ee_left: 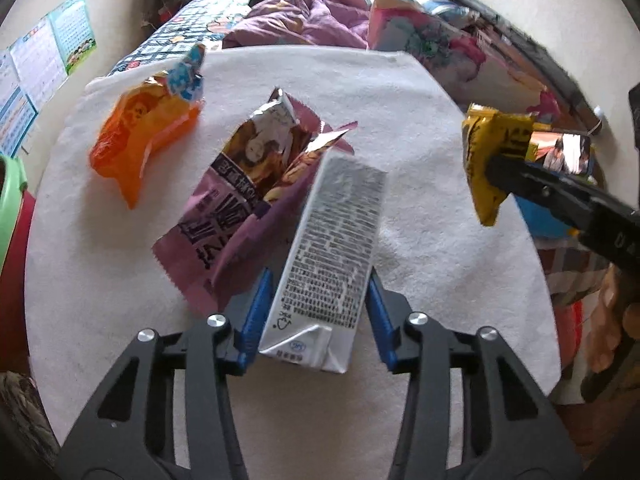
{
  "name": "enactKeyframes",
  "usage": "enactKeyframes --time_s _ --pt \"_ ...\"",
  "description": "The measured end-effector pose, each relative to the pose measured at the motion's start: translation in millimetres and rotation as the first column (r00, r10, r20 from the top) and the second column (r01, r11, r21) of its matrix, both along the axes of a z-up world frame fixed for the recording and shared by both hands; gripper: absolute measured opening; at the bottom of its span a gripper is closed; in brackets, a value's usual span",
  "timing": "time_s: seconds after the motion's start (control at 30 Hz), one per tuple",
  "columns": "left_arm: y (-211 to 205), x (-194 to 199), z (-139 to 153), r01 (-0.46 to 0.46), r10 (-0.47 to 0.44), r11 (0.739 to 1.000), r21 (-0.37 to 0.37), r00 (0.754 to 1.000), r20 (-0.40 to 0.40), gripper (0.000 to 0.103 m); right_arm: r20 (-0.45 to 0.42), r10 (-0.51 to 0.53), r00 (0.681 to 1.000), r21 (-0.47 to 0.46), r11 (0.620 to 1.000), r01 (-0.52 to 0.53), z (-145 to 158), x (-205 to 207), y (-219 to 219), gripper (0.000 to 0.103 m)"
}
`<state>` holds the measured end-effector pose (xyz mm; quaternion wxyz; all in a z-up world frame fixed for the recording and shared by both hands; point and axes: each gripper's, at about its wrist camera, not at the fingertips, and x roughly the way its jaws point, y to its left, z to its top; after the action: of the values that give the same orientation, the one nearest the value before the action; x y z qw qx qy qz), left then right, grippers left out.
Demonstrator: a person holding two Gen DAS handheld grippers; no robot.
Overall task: Collect trash
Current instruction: 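Grasp the white milk carton with the left gripper while the right gripper grasps the gold wrapper, then carry the white carton and gold wrapper over the red bin with both grippers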
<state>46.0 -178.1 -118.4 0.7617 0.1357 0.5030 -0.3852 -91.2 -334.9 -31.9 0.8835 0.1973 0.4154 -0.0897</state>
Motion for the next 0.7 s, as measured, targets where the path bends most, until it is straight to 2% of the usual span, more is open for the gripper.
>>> enactKeyframes --time_s 0.1,0.33,0.43,0.7 --pt "17 -4 17 -0.034 0.034 0.997 -0.067 0.999 0.010 0.037 0.022 -0.002 1.000 -0.001 1.000 0.002 8 -2 6 0.033" --pt "57 -1 61 -0.108 0.123 0.975 -0.192 0.990 0.069 0.036 0.060 0.037 0.997 -0.013 0.999 -0.036 26 10 31 0.033" --pt "76 8 71 -0.157 0.180 0.964 -0.213 0.979 0.095 0.036 0.076 0.064 0.995 -0.017 0.998 -0.063 33 19 46 0.033" --pt "147 43 76 -0.337 0.367 0.917 -0.212 0.922 0.122 0.036 0.076 0.131 0.988 0.002 0.991 -0.132 33 50 86 0.033"
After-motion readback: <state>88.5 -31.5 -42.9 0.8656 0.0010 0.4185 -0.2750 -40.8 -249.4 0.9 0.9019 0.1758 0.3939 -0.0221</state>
